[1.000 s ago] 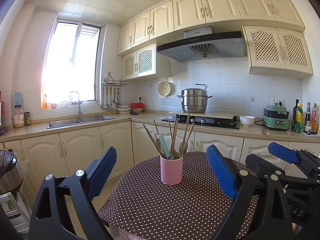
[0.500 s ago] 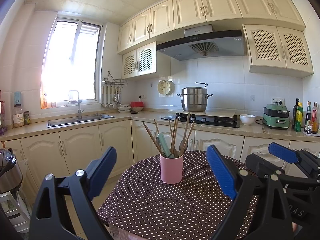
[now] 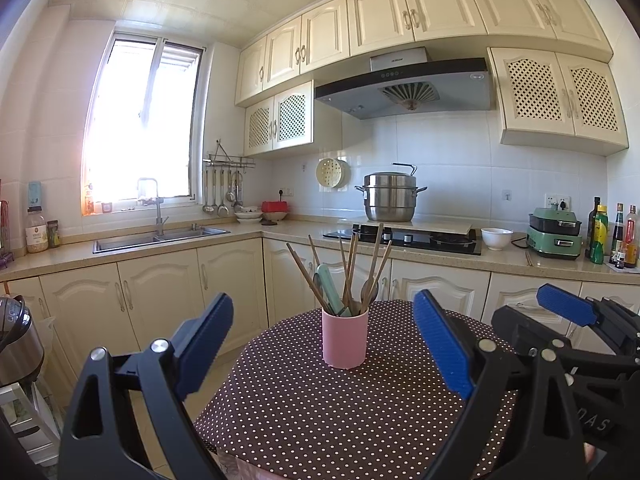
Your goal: Organize utensils
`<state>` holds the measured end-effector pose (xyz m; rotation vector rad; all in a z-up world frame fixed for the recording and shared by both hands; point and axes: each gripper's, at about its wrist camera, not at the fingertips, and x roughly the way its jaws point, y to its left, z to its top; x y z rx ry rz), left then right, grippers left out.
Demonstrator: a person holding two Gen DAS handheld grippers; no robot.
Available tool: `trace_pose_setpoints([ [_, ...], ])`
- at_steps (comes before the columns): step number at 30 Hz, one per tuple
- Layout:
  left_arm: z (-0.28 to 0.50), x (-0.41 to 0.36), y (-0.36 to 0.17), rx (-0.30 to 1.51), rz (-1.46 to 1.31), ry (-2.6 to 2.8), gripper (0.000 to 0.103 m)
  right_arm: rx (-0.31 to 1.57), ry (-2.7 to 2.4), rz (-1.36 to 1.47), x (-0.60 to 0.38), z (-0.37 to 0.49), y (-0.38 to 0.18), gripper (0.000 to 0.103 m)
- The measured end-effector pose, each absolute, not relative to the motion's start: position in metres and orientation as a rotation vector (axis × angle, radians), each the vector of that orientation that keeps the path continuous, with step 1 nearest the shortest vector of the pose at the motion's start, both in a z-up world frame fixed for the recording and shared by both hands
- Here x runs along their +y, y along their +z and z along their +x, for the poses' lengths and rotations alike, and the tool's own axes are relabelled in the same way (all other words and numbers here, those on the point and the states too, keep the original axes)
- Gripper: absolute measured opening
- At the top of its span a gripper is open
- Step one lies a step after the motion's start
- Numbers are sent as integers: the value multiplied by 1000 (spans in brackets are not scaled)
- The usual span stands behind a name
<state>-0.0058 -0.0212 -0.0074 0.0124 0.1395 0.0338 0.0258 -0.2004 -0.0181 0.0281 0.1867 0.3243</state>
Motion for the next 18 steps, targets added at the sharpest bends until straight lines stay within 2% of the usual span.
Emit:
trace_pose_setpoints([
  [18,31,-22,-9,181,26,41,90,217,326,49,-197,57,-18,69],
])
